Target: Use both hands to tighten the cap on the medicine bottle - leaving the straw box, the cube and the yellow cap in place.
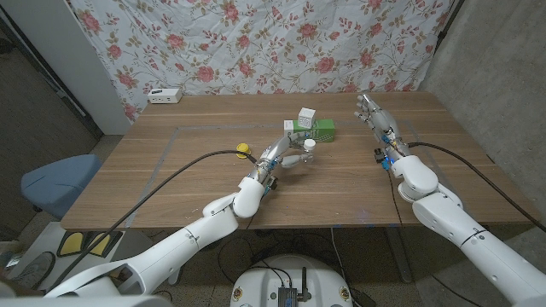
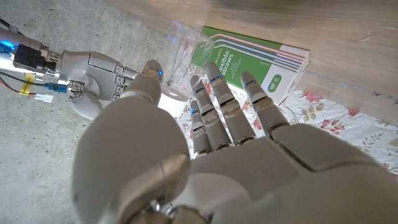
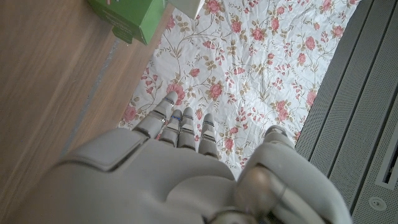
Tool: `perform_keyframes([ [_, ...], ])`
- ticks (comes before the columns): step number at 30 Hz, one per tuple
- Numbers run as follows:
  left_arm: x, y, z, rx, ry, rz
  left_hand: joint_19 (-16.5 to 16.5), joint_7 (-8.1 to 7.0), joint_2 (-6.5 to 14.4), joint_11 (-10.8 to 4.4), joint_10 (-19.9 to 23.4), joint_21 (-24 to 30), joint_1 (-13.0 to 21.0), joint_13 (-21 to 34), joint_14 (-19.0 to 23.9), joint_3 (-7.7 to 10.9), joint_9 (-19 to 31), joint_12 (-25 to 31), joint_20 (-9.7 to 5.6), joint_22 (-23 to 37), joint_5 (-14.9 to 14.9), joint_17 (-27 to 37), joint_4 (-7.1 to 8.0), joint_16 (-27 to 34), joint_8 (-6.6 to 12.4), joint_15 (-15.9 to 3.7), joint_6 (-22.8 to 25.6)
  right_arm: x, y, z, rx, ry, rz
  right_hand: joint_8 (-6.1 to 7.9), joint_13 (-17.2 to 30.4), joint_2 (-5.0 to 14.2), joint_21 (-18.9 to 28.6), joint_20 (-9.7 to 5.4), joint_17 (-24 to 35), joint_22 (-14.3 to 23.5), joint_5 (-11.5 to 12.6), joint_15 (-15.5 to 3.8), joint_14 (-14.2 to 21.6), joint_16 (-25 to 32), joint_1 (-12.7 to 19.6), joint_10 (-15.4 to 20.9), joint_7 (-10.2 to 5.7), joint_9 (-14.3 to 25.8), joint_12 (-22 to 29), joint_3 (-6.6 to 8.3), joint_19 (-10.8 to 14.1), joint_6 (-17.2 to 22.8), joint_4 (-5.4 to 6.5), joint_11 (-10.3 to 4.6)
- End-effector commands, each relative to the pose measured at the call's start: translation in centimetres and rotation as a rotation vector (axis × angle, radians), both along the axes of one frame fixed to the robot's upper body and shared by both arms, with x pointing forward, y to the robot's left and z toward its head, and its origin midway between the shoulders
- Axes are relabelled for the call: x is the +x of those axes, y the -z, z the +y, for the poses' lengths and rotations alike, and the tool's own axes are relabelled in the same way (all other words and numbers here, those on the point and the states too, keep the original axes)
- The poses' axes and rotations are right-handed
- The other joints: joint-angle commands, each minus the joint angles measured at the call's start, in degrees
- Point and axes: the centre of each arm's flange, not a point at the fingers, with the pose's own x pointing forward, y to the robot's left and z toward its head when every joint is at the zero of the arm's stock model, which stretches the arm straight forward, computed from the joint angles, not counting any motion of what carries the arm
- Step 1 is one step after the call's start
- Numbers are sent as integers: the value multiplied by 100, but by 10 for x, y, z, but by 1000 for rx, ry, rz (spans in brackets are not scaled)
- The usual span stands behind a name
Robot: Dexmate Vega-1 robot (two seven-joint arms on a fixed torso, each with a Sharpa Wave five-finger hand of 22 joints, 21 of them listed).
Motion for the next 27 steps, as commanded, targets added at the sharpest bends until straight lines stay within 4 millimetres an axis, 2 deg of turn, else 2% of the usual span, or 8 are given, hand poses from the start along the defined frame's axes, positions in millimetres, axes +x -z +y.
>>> perform_keyframes([
  [1,-1,8,6,-3,-11,-10,-58,-10,32,-241,192,26,-4,9,-29,-19,14,16,-54,19,22,31,12,24,7,-683,21,5,9,4,73,-3,-23,44,19,4,36,-22,1,18,61,-4,32,36,-19,53,41,11,50,12,6,63,12,-19],
  [14,-1,18,12,-3,-13,0,-92,-10,40,-277,240,45,10,3,-44,-68,12,36,-102,17,27,30,11,31,20,-680,47,8,19,11,136,-61,-30,72,19,9,63,-49,-9,17,67,-45,78,57,-26,119,76,6,76,29,57,138,1,-32],
  [18,-1,19,13,-4,-15,-1,-99,-10,47,-265,227,49,15,2,-46,-76,11,32,-97,16,30,32,12,34,19,-693,46,11,20,14,148,-82,-27,57,19,13,64,-74,-10,16,68,-48,67,53,-34,85,86,5,62,33,58,102,3,-41],
  [22,0,20,15,-9,-22,-1,-105,-11,40,-228,213,54,1,0,-57,-95,10,27,-88,16,29,32,18,31,17,-680,44,14,23,15,168,-94,-24,40,19,16,56,-84,-11,16,70,-49,49,49,-47,62,22,4,54,36,37,53,6,-34],
  [23,1,21,15,-8,-23,-1,-108,-9,40,-229,213,55,-1,0,-65,-95,10,27,-84,16,30,30,20,26,17,-679,42,15,24,15,177,-99,-24,38,19,18,54,-81,-10,16,71,-46,43,49,-60,50,33,3,51,37,23,40,11,18],
  [27,3,21,16,-5,-17,-3,-127,-8,36,-243,210,53,5,-1,-87,-100,10,27,-131,15,33,28,15,19,16,-688,43,19,29,15,201,-114,-17,2,17,17,44,-76,-9,16,73,-33,9,40,-84,16,78,1,40,37,-11,-73,18,-1],
])
